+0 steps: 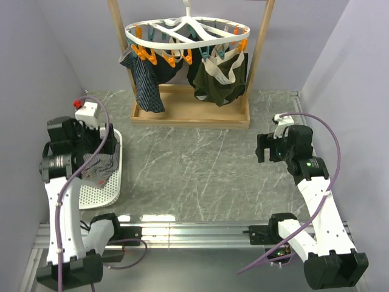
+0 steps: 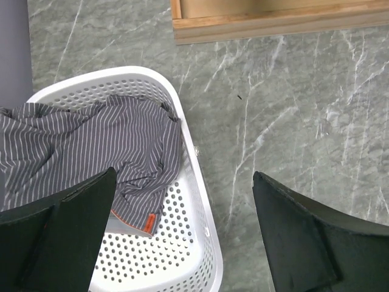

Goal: Clip the underwear to the hanger

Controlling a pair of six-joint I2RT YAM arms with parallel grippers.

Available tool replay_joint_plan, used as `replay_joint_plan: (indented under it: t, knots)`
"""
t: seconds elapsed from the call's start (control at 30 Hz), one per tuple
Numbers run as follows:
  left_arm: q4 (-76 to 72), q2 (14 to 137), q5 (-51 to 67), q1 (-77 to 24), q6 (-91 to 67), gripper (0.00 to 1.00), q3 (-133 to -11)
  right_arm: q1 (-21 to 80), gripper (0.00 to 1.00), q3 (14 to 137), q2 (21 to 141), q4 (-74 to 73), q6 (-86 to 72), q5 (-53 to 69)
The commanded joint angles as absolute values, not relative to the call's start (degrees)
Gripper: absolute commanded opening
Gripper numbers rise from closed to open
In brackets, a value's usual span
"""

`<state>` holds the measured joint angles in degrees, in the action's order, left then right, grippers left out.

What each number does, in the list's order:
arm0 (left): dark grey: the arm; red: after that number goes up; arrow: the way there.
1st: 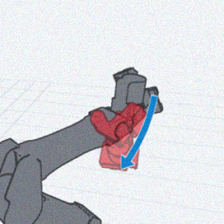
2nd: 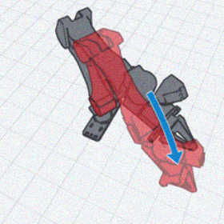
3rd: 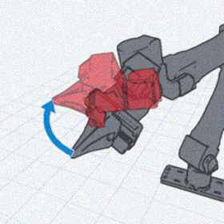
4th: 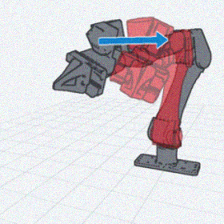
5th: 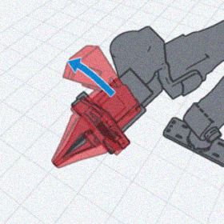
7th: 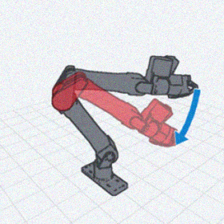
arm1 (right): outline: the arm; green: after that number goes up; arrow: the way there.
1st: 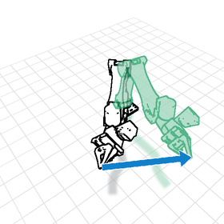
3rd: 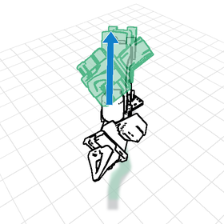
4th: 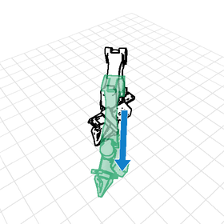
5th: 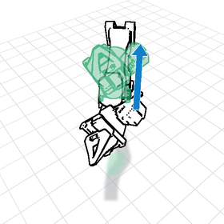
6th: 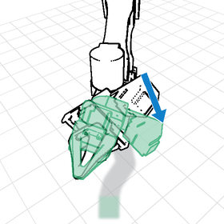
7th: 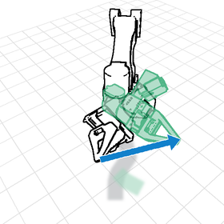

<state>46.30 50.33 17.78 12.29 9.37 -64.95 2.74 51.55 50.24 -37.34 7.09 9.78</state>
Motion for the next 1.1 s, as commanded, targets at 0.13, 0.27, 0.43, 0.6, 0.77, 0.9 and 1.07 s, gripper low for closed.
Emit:
replay_joint_plan:
  t: [0.13, 0.27, 0.43, 0.6, 0.77, 0.9, 1.07]
  knots:
    - [58.6, 63.3, 14.7, 12.6, 11.9, 0.99, -77.5, 2.9, 1.0, 51.5, 49.7, -38.8, 7.7, 13.1]
    - [61.0, 67.4, 16.3, 17.0, 17.2, 0.99, -80.9, 2.8, 1.0, 50.9, 49.4, -38.7, 8.4, 13.9]
    - [64.2, 71.5, 13.5, 22.2, 22.5, 0.99, -83.6, 2.9, 1.0, 50.9, 50.2, -39.2, 8.7, 15.2]
    - [65.0, 74.7, 13.0, 27.8, 25.7, 0.97, -82.4, 2.8, 1.0, 50.6, 50.6, -39.0, 8.7, 16.1]
    - [63.6, 77.9, 13.4, 30.1, 27.0, 0.95, -76.6, 2.9, 1.0, 50.8, 51.2, -39.5, 8.9, 16.7]
    - [61.3, 80.7, 15.7, 30.9, 27.4, 0.91, -72.7, 2.9, 1.0, 51.1, 51.6, -40.0, 8.8, 17.6]
    - [55.9, 84.9, 17.5, 30.8, 26.4, 0.93, -69.9, 2.9, 1.0, 51.3, 52.4, -40.1, 8.6, 17.8]
